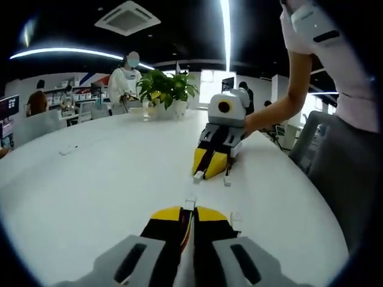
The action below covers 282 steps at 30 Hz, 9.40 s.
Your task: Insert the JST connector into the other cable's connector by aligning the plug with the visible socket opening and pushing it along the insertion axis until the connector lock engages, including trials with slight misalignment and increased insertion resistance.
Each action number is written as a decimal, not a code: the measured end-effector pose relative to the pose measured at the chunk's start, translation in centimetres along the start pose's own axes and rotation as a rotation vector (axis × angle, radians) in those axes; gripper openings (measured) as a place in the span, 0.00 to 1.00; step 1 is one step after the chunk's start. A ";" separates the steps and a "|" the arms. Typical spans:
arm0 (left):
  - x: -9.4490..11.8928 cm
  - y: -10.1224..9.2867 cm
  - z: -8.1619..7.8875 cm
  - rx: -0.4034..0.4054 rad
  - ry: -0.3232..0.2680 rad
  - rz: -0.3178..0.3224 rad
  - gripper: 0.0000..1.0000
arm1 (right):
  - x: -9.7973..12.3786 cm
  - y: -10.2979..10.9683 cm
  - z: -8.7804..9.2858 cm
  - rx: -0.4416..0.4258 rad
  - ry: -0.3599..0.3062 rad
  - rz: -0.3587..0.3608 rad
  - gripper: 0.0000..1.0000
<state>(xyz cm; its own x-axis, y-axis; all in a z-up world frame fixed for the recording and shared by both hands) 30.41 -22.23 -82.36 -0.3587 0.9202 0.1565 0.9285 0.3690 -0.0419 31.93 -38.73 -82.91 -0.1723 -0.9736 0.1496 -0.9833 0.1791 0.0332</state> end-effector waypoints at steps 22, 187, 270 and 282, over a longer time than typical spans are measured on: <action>0.2 -0.8 -0.6 0.001 0.066 0.021 0.01 | -0.9 0.6 -1.5 0.008 -0.006 -0.065 0.03; 1.6 -0.7 -4.4 -0.052 0.048 0.024 0.19 | -0.8 0.0 -4.0 0.093 -0.042 -0.111 0.17; 1.3 -4.3 -1.9 0.002 0.053 0.011 0.00 | 0.3 3.9 -1.8 -0.011 0.087 -0.166 0.03; -0.1 -4.7 -3.3 -0.040 0.037 0.069 0.00 | -0.6 4.0 -2.7 -0.002 0.068 -0.192 0.03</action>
<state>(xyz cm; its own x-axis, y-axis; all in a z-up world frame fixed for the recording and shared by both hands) 26.35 -24.45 -78.94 -0.2904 0.9376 0.1913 0.9543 0.2986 -0.0149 28.30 -37.09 -80.17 0.0232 -0.9780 0.2071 -0.9975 -0.0089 0.0698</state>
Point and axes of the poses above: the point that each gripper's makers call its tool centre point, and the gripper's own axes: x roughly backward along the fingers, y roughly to its left, z roughly out of its underside, the point moved 6 cm from there along x, roughly backward along the fingers, and after that the axes turned 11 degrees about -y, right-handed, at the moved point
